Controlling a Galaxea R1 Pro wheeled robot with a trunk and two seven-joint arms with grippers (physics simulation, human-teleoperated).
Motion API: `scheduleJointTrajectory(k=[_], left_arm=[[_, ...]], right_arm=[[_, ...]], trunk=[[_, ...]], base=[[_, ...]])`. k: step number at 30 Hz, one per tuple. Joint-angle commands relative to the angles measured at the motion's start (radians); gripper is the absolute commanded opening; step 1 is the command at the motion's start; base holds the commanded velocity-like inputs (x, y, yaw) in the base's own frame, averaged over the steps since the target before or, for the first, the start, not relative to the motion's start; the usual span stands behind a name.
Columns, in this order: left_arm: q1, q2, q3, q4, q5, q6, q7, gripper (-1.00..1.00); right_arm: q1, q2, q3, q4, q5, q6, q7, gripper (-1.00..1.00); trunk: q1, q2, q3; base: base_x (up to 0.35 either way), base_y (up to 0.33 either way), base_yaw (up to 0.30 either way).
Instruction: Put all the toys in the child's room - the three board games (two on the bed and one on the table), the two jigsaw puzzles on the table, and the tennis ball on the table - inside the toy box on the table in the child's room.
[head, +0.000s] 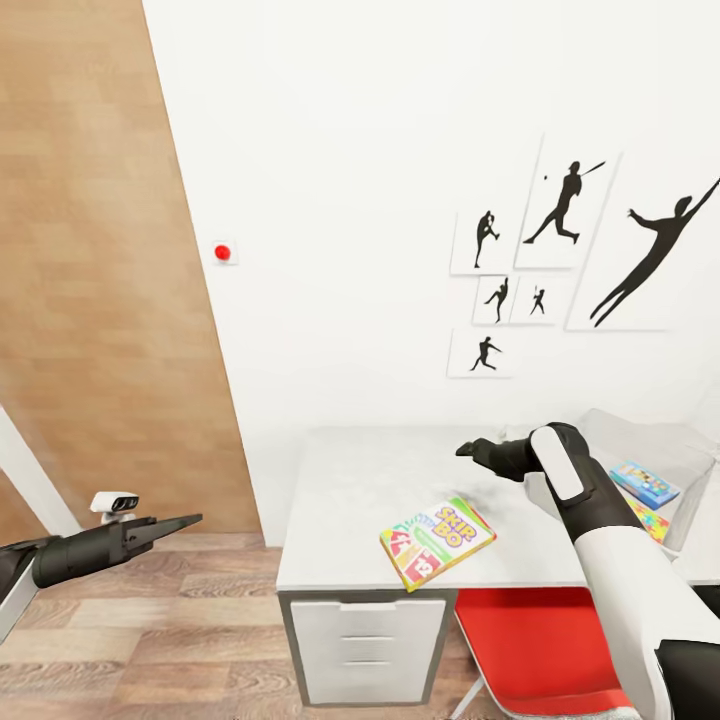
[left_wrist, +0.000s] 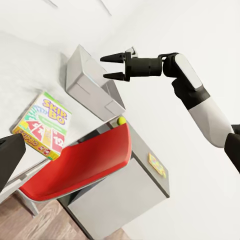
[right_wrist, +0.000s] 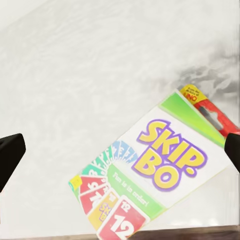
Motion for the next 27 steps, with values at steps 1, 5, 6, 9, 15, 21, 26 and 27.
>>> scheduleJointTrajectory(k=[1, 5, 6, 9, 15, 21, 26, 27], left_arm=[[-0.001, 0.000, 0.000, 0.000, 0.000, 0.011, -0.003, 1.00], [-0.001, 0.001, 0.001, 0.000, 0.000, 0.011, -0.003, 1.00], [-0.001, 0.001, 0.002, 0.000, 0.000, 0.011, -0.003, 1.00], [-0.001, 0.002, 0.002, 0.000, 0.000, 0.011, -0.003, 1.00], [-0.001, 0.005, 0.014, 0.001, 0.000, 0.011, -0.003, 1.00], [-0.001, 0.005, 0.021, 0.001, 0.000, 0.011, -0.003, 1.00], [-0.001, 0.007, 0.024, 0.001, 0.000, 0.011, -0.003, 1.00], [-0.001, 0.008, 0.024, 0.002, 0.000, 0.011, -0.003, 1.00]], right_arm=[[-0.001, 0.000, 0.000, 0.000, -0.011, 0.000, -0.010, 1.00], [-0.001, 0.000, 0.000, 0.001, -0.011, -0.027, -0.011, 1.00], [-0.001, -0.001, 0.000, 0.002, -0.011, -0.033, -0.011, 1.00], [-0.002, -0.001, 0.001, 0.010, -0.011, -0.044, -0.011, 1.00], [-0.008, -0.001, 0.006, 0.062, -0.010, -0.063, -0.011, 1.00], [-0.011, 0.000, 0.007, 0.082, -0.009, -0.071, -0.011, 1.00], [-0.012, 0.002, 0.008, 0.087, -0.008, -0.073, -0.011, 1.00], [-0.012, 0.003, 0.008, 0.087, -0.008, -0.073, -0.011, 1.00]], trunk=[[0.001, -0.002, -0.004], [0.001, -0.002, -0.010], [0.001, -0.002, -0.012], [0.001, -0.002, -0.017], [0.001, -0.002, -0.026], [0.001, -0.002, -0.036], [0.001, -0.002, -0.044], [0.001, -0.002, -0.046]], base=[[0.000, -0.008, -0.070], [0.000, -0.005, -0.070], [0.000, -0.003, -0.071], [0.000, -0.002, -0.071], [0.000, -0.001, -0.071], [0.000, 0.000, -0.070], [0.000, 0.000, -0.070], [0.000, 0.000, -0.070]])
